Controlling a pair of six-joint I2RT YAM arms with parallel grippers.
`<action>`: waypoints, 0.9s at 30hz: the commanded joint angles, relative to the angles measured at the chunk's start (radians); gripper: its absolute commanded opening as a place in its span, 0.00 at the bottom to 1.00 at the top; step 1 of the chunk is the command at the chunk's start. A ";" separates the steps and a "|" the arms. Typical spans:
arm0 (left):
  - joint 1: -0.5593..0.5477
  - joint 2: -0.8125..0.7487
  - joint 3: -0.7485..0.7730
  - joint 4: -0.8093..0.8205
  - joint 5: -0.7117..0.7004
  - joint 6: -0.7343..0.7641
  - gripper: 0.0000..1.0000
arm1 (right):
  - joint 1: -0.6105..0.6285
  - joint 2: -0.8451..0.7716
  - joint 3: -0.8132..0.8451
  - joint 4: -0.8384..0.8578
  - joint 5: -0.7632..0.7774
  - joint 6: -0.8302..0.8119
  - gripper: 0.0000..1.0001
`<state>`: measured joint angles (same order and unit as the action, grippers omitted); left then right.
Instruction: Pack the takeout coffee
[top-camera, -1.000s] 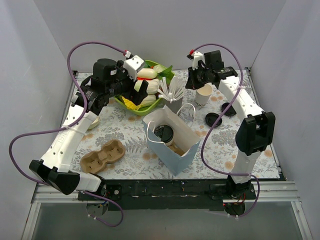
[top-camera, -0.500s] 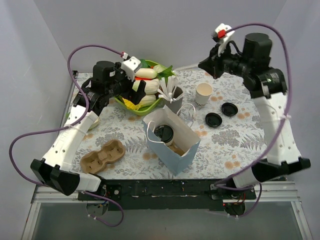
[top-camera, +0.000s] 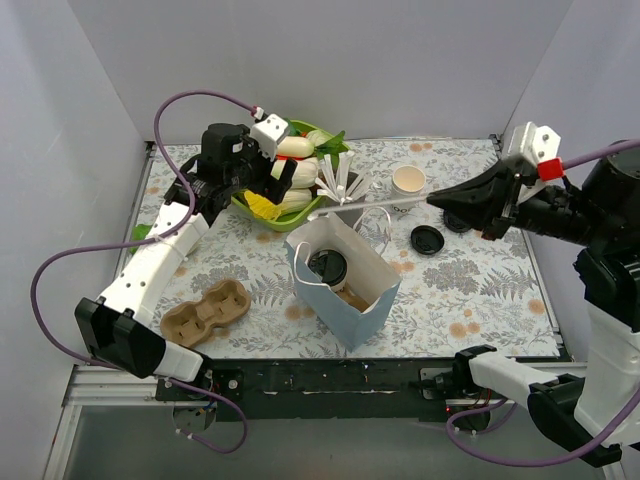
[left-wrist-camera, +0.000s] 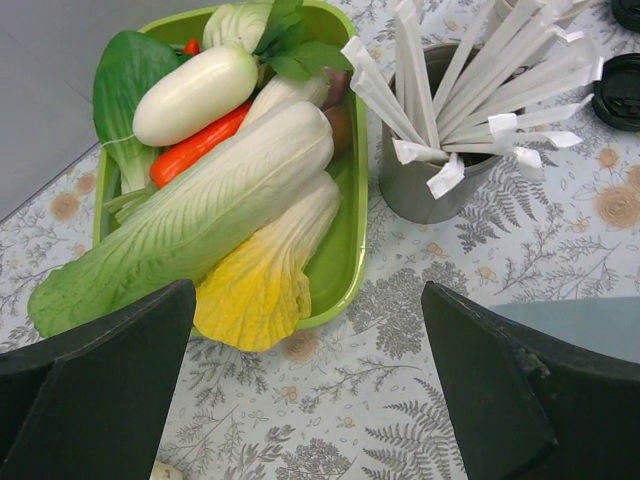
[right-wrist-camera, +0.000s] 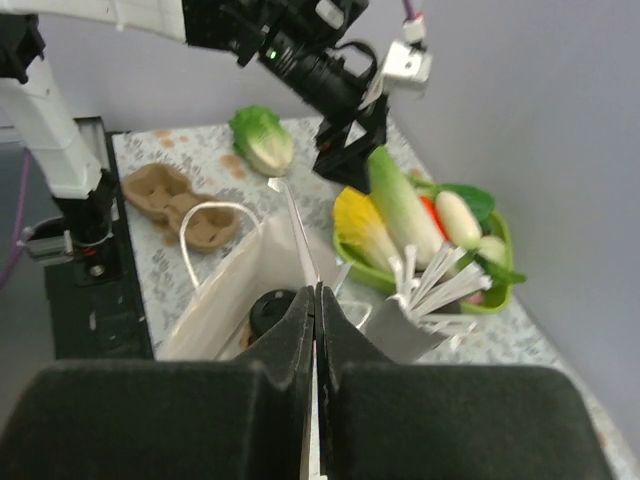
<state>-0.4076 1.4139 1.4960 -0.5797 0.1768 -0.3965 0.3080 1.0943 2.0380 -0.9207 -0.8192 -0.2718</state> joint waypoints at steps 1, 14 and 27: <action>0.007 -0.006 0.001 0.046 -0.063 0.012 0.98 | -0.001 -0.005 -0.051 -0.292 0.002 -0.143 0.01; 0.007 -0.033 -0.003 0.030 -0.028 0.010 0.98 | 0.019 -0.062 -0.314 -0.389 0.121 -0.336 0.01; 0.009 -0.026 0.030 0.104 -0.164 -0.109 0.98 | 0.033 0.142 -0.105 0.069 0.526 0.054 0.92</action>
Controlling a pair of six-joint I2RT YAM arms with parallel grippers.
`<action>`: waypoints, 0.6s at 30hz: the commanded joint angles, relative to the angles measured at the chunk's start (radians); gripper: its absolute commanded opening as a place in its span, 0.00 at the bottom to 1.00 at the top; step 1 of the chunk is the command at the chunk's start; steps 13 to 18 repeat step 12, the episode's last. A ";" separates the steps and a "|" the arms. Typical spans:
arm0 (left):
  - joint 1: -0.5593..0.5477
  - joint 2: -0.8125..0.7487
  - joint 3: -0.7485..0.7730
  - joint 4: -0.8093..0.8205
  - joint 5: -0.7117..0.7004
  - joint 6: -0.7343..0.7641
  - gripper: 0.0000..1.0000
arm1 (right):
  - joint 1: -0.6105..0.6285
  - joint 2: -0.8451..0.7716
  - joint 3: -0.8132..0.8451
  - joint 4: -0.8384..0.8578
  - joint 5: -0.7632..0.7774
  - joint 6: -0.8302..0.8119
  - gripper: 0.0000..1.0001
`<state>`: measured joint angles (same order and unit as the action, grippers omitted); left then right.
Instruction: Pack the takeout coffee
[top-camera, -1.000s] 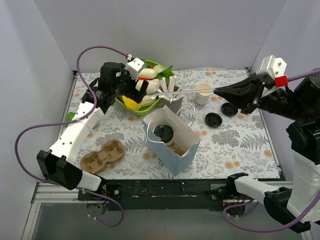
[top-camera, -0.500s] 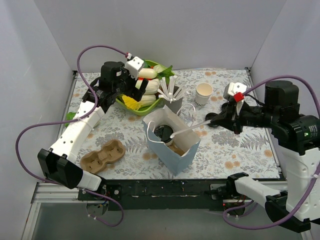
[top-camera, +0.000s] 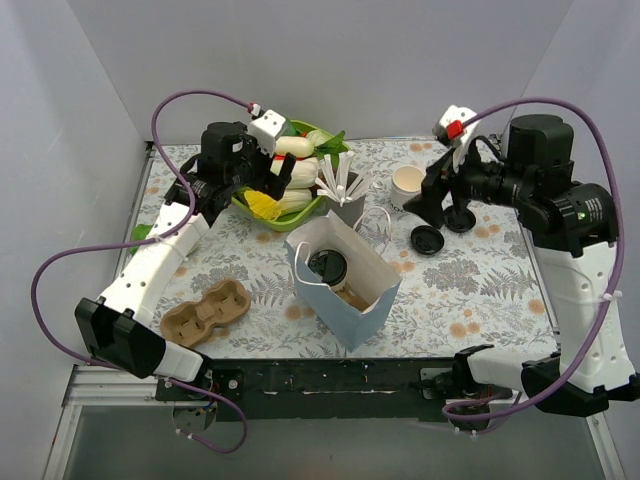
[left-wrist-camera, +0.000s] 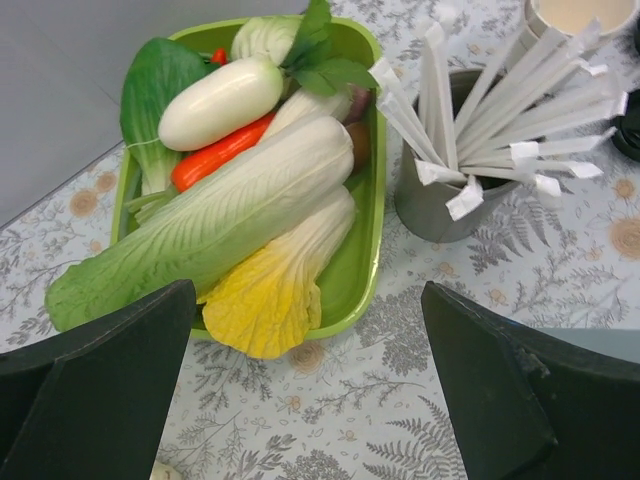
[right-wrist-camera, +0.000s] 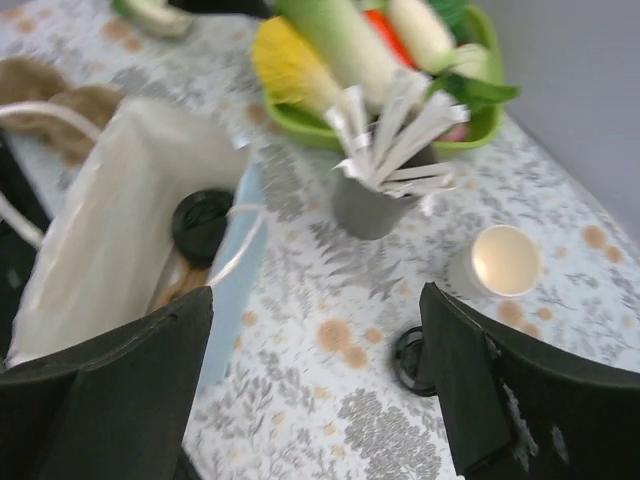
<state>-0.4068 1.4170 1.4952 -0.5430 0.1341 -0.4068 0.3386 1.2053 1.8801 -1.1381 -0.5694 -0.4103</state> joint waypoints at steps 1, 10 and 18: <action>0.020 -0.027 0.054 0.080 -0.176 -0.130 0.98 | 0.000 0.055 0.062 0.329 0.340 0.233 0.93; 0.071 -0.015 0.217 0.090 -0.195 -0.204 0.98 | 0.000 0.216 0.177 0.398 0.758 0.286 0.96; 0.069 -0.023 0.212 0.103 -0.192 -0.196 0.98 | 0.002 0.293 0.297 0.310 0.798 0.330 0.97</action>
